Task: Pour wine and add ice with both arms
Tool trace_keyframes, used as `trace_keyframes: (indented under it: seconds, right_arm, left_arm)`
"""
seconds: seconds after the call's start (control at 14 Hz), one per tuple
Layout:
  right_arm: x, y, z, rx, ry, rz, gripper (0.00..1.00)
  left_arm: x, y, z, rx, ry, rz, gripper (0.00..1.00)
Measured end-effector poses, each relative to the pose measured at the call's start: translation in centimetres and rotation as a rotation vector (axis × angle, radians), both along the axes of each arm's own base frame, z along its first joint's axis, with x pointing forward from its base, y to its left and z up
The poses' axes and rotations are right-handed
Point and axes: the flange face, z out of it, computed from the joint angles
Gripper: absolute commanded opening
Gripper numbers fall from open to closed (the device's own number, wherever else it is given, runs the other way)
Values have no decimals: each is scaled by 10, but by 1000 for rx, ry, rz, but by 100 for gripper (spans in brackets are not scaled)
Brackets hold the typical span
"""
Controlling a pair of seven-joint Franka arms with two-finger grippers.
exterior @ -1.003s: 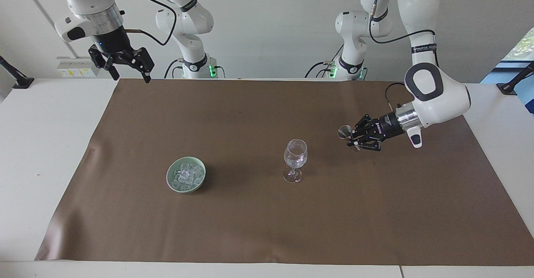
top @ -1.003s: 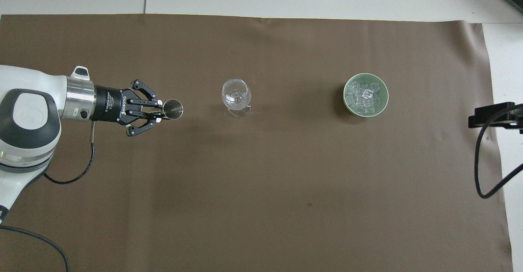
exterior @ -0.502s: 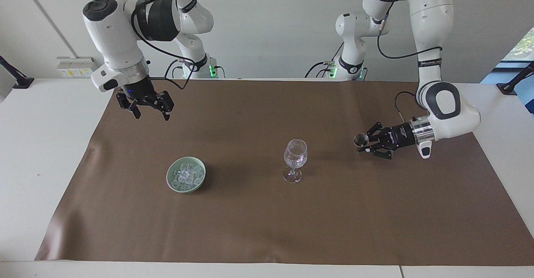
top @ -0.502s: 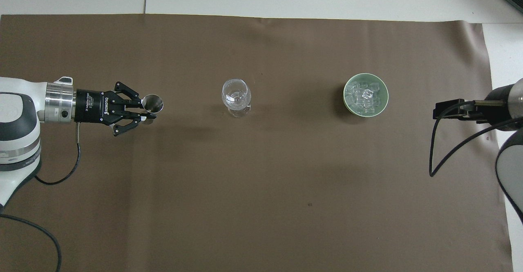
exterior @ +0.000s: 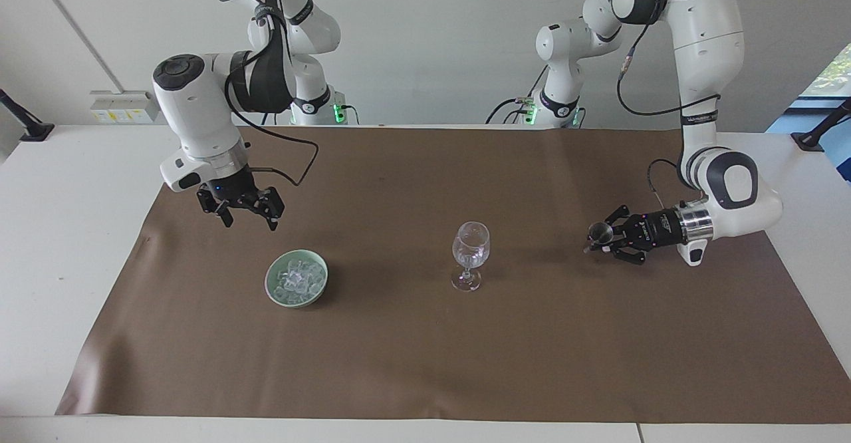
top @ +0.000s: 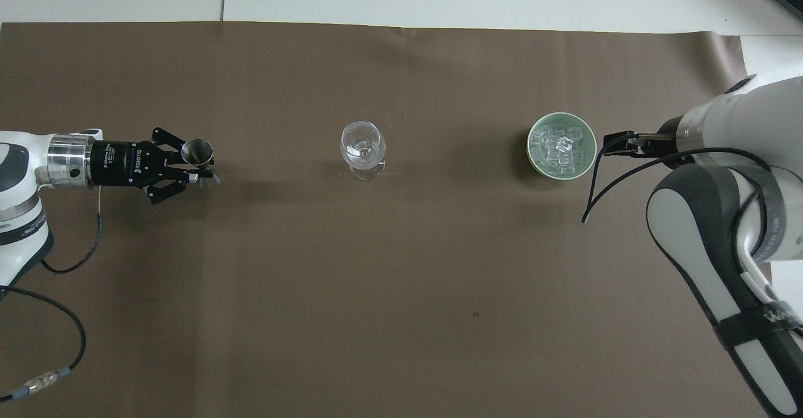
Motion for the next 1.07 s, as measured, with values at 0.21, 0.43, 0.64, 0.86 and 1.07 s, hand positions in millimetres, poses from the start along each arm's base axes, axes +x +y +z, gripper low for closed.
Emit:
trace_keyframes:
  seconds: [0.21,0.43,0.64,0.86,1.07]
  right_arm:
    - [3,5,-8,2,-2,-5,100]
    - [13,19,-23,8,-32,-16,100]
    - [24,27,-46,13,-61,-21,100]
    - [35,30,-64,22,-94,-49,100]
    - [40,34,-70,32,-99,-94,100]
  left_arm:
    - [7,27,-4,-37,-12,37,0]
    - [7,46,-9,-48,-7,64,0]
    - [6,52,-13,-64,-2,86,0]
    - [6,52,-17,-68,2,87,0]
    - [3,52,-23,-72,14,89,0]
